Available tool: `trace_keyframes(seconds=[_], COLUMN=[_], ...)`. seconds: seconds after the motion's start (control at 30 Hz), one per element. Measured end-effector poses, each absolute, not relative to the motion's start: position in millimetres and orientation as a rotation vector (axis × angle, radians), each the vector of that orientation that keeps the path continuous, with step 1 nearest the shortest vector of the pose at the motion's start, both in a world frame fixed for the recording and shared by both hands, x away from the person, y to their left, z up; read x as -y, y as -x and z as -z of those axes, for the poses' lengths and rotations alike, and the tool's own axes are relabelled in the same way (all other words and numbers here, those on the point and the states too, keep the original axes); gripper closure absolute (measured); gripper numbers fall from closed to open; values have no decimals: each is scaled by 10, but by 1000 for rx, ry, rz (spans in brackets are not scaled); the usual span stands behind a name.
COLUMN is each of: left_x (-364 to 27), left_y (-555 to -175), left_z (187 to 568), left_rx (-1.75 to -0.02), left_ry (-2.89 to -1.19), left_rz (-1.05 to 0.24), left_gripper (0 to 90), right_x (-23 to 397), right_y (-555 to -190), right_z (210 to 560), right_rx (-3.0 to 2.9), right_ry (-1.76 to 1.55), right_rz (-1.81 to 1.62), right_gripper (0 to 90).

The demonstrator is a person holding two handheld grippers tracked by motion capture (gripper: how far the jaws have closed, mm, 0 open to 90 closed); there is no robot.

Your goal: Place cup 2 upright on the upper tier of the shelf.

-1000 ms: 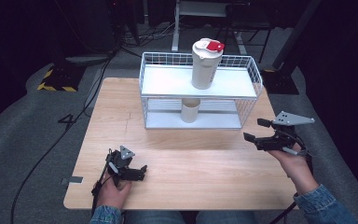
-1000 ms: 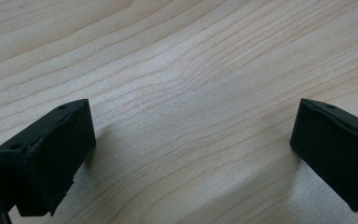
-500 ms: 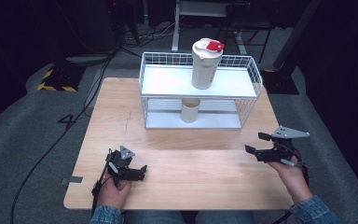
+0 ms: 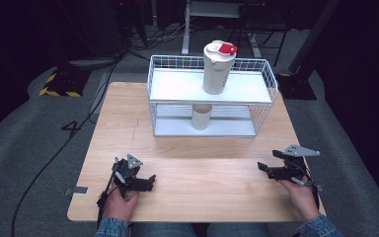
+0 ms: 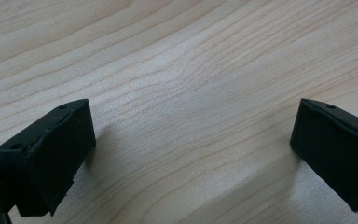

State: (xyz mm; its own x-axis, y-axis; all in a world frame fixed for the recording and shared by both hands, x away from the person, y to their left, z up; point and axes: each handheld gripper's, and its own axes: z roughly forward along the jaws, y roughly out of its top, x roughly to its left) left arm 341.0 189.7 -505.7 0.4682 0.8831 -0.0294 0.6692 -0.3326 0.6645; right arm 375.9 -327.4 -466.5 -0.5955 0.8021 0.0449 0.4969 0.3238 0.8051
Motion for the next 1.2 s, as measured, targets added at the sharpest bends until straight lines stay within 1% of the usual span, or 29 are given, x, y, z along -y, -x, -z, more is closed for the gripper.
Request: trace_keyframes(seconds=[0.43,0.6,0.77,0.83,1.0,1.2], left_x=[-1896,-1897,-1898,-1899,-1906,-1913], left_y=[-3410,-3410,-3411,-3413,-3422,-3432], left_z=[5058,5057,5057,5057,5058,5059], left_rx=[-1283,-1283,-1282,-1280,-1265,-1250], left_ry=[-2104,-2106,-2106,-2108,-2113,-2120], left_rz=[-453,-453,-453,-451,-445,-438], left_gripper=[4,4,4,4,4,4], right_x=[3297,3297,3271,3265,3265,3262], right_y=[-3675,-3682,-3719,-3732,-3737,-3747], right_z=[4956,5018,5044,5048,5049,5054], right_rx=[-2267,-2270,-2276,-2281,-2280,-2266], right_ry=[-1175,-1176,-1188,-1202,-1214,-1242], right_rz=[-1095,-1080,-993,-984,-979,-956], right_gripper=[144,144,138,109,93,47])
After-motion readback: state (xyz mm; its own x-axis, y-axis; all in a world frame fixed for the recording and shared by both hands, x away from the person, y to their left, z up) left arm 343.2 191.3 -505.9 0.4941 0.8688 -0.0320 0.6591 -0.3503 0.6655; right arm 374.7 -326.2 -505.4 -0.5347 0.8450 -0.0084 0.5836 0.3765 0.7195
